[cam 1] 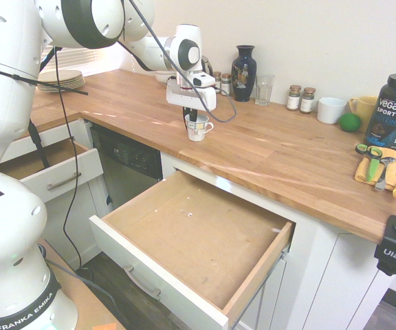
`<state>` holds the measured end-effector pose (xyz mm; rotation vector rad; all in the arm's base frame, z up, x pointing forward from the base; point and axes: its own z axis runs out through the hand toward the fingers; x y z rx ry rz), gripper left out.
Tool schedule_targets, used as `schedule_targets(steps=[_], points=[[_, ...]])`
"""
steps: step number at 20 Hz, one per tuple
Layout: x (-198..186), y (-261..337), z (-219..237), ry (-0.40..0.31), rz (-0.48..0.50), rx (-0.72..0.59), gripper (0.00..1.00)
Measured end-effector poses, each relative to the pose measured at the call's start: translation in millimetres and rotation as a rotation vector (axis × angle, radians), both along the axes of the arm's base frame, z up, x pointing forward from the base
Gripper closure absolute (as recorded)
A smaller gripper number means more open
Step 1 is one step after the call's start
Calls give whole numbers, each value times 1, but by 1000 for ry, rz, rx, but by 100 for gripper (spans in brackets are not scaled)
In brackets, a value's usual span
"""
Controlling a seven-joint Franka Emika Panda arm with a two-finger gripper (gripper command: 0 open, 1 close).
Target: Put mug in the drawer
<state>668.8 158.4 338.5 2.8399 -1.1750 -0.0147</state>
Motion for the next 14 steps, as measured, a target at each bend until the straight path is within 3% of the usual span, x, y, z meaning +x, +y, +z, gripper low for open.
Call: schedule_targets(steps=[6,14], points=[[0,-2,6,-11,-3,1,100],[-17,-7,55,-57,-14,4,100]])
